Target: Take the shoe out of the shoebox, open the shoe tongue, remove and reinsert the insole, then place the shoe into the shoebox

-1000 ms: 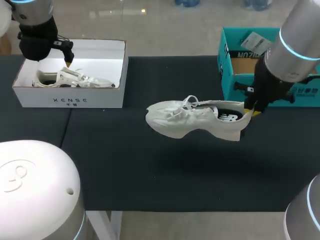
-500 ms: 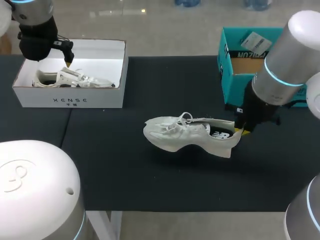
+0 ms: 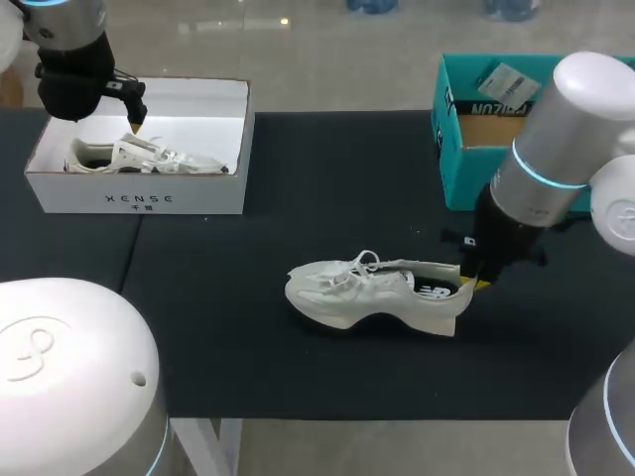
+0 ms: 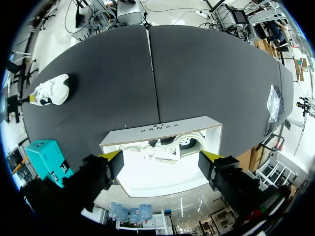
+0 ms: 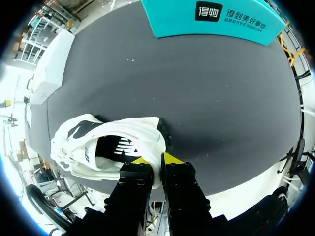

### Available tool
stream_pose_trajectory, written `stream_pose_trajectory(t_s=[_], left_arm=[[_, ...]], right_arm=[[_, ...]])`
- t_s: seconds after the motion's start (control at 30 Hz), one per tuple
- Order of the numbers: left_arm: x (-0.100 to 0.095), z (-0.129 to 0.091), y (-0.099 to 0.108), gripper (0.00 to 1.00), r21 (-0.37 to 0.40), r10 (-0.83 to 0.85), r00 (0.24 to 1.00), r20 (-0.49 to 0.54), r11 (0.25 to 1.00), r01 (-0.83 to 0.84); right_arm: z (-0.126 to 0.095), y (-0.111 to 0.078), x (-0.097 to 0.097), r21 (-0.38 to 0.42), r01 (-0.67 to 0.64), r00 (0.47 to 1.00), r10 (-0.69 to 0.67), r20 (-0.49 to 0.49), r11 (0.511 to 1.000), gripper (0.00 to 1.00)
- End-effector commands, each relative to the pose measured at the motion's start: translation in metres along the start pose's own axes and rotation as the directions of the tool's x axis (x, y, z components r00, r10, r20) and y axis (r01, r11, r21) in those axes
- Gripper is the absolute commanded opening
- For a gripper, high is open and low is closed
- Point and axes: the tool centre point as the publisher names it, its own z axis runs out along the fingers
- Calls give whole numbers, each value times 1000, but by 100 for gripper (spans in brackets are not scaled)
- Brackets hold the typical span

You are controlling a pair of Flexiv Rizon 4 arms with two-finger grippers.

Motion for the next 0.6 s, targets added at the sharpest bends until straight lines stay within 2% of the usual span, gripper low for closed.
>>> stream_pose_trajectory(t_s=[0.03,0.5,0.53,0.57,0.6], left_arm=[[0,0,-1,100,-2,1,1000,-1,1000,-1],[0,0,-1,100,-2,1,1000,-1,1000,-1],[0,0,-1,100,-2,1,1000,-1,1000,-1],[0,0,-1,100,-2,1,1000,-1,1000,-1],[0,0,-1,100,-2,1,1000,-1,1000,-1]], right_arm=[[6,5,6,15,12,1000,-12,12,1000,0],[21,8,9,60,43,996,-47,70,997,0],[20,9,10,60,41,997,-45,70,997,12],[17,9,12,60,40,996,-45,72,997,47],[15,9,12,51,31,996,-35,79,998,100]])
